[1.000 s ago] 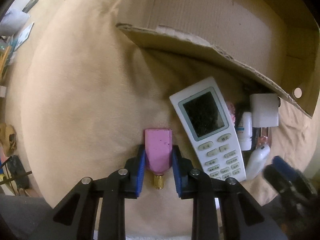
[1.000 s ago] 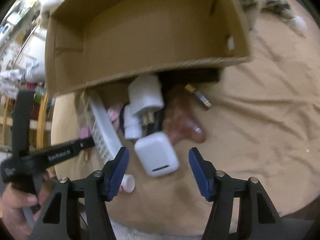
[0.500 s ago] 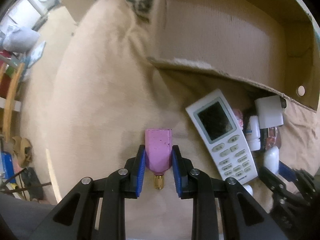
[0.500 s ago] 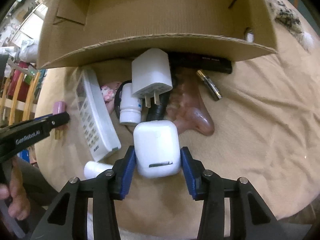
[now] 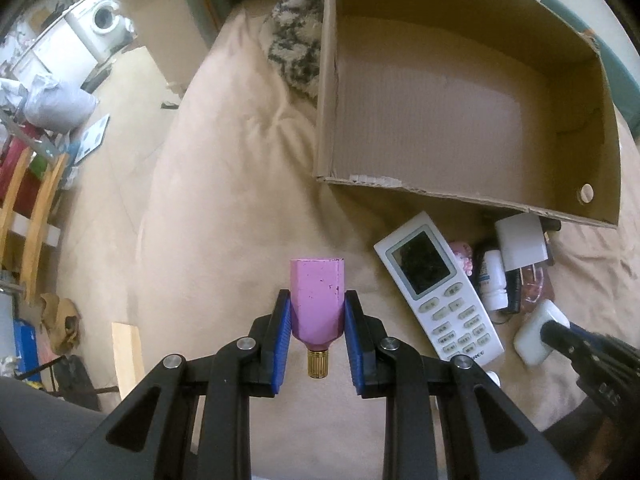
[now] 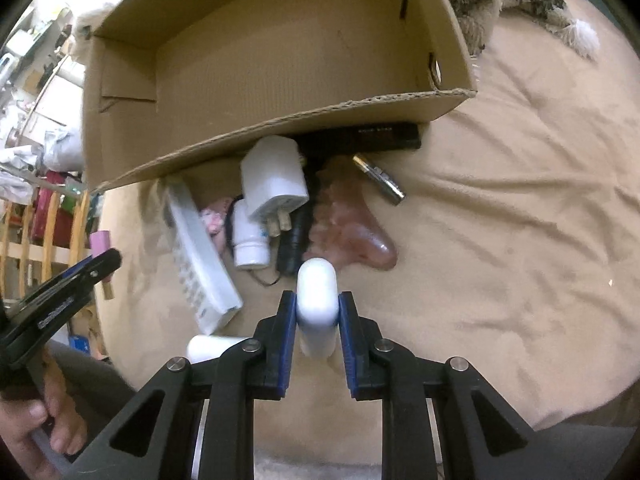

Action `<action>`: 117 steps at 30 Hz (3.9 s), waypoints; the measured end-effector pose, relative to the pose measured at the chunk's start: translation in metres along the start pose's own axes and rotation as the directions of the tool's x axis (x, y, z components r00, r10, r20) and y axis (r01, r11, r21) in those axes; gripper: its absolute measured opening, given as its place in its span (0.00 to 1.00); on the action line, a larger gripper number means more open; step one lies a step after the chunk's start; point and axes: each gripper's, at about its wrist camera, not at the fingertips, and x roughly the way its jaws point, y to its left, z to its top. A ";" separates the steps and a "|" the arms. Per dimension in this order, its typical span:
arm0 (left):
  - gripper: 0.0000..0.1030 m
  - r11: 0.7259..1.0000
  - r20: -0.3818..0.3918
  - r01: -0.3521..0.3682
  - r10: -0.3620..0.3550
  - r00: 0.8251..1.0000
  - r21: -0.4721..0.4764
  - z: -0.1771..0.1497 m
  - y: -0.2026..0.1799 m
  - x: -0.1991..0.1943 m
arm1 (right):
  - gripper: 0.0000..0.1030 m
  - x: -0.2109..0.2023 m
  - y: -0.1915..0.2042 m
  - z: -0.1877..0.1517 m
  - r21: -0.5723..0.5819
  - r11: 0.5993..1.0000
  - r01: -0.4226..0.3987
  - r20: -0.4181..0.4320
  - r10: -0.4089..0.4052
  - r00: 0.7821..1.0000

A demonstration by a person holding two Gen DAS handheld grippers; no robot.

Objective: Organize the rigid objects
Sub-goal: 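Carry both items into the box and open both tools to release them, then lower the left tool and grasp the white pill bottle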

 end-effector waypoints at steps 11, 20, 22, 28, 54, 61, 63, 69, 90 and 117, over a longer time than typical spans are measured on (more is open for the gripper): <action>0.22 0.998 -0.044 0.062 -0.062 0.997 0.004 -0.029 0.008 0.009 | 0.22 0.017 -0.012 0.001 0.054 0.998 -0.035 -0.052 0.037 0.998; 0.22 0.997 0.005 0.074 -0.074 0.997 0.030 -0.034 0.003 -0.012 | 0.21 -0.018 -0.003 -0.002 -0.015 1.000 -0.007 0.041 0.007 0.999; 0.22 0.996 0.048 0.078 -0.081 0.996 0.046 -0.031 0.001 -0.025 | 0.21 -0.038 -0.002 0.000 -0.031 0.999 -0.021 0.085 0.024 0.996; 0.22 0.985 0.266 0.092 -0.128 0.955 0.147 -0.014 -0.025 -0.092 | 0.21 -0.097 0.011 0.023 -0.105 0.992 -0.072 0.251 0.097 0.963; 0.22 0.937 0.156 0.136 -0.194 0.968 0.323 0.071 -0.087 0.013 | 0.21 0.003 0.024 0.128 -0.140 0.990 0.005 0.188 0.022 0.982; 0.22 0.939 0.166 0.096 -0.159 0.973 0.331 0.071 -0.089 0.022 | 0.21 0.010 0.029 0.128 -0.160 0.987 0.005 0.187 0.025 0.982; 0.22 0.939 0.170 0.091 -0.154 0.973 0.332 0.070 -0.090 0.023 | 0.21 0.008 0.028 0.127 -0.161 0.987 0.009 0.197 0.023 0.980; 0.30 0.940 0.173 0.099 -0.162 0.972 0.327 0.070 -0.091 0.021 | 0.22 -0.007 0.023 0.127 -0.139 0.990 -0.001 0.251 0.036 0.967; 0.86 0.956 0.256 0.192 -0.247 0.935 0.221 0.062 -0.051 -0.059 | 1.00 -0.107 0.040 0.088 -0.153 0.988 -0.026 0.516 0.102 0.850; 0.86 0.974 0.312 0.167 -0.208 0.927 0.152 -0.014 0.015 -0.086 | 1.00 -0.121 0.034 0.014 -0.159 0.987 0.031 0.532 0.059 0.845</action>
